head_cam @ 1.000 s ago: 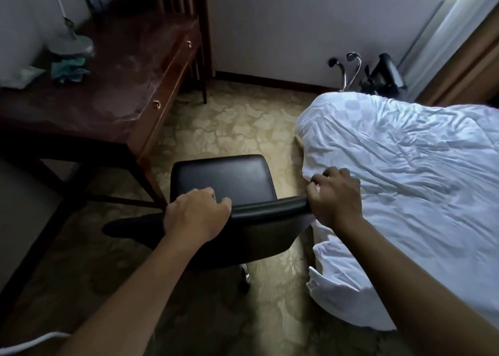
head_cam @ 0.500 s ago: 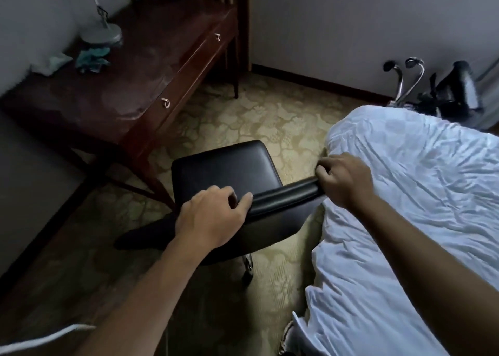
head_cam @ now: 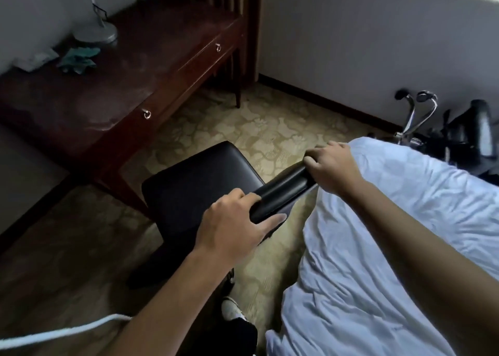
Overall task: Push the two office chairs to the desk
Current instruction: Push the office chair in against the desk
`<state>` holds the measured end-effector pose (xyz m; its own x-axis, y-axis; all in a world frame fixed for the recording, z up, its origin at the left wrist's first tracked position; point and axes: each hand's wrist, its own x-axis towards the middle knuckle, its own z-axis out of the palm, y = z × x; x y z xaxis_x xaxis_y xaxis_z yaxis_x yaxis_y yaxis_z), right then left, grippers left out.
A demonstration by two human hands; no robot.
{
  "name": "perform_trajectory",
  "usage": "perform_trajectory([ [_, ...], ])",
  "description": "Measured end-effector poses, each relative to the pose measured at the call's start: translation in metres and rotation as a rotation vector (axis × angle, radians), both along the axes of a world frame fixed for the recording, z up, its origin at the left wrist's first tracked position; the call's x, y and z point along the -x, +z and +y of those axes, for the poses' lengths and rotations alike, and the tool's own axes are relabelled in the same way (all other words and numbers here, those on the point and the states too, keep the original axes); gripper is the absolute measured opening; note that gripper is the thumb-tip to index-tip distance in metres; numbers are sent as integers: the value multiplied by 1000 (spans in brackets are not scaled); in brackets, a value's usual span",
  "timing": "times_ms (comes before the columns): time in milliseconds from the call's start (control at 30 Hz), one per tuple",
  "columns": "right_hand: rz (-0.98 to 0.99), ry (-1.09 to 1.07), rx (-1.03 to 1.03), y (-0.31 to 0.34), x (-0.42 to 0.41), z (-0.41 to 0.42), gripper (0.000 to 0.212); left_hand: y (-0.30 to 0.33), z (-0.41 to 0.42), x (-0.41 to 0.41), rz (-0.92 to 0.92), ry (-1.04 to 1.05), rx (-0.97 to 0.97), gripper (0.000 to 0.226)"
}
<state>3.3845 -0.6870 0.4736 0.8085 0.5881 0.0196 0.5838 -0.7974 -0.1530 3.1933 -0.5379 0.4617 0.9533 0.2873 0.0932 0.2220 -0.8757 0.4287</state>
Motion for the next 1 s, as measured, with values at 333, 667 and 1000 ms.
perform_trajectory([
  [333,-61,349,-4,-1,-40,28,41,12,-17,-76,-51,121,144,31],
  [667,-109,374,-210,-9,-126,11,30,6,-68,-154,-73,276,137,27],
  [1000,-66,968,-51,-9,-208,14,44,9,-105,-217,-35,603,18,30],
])
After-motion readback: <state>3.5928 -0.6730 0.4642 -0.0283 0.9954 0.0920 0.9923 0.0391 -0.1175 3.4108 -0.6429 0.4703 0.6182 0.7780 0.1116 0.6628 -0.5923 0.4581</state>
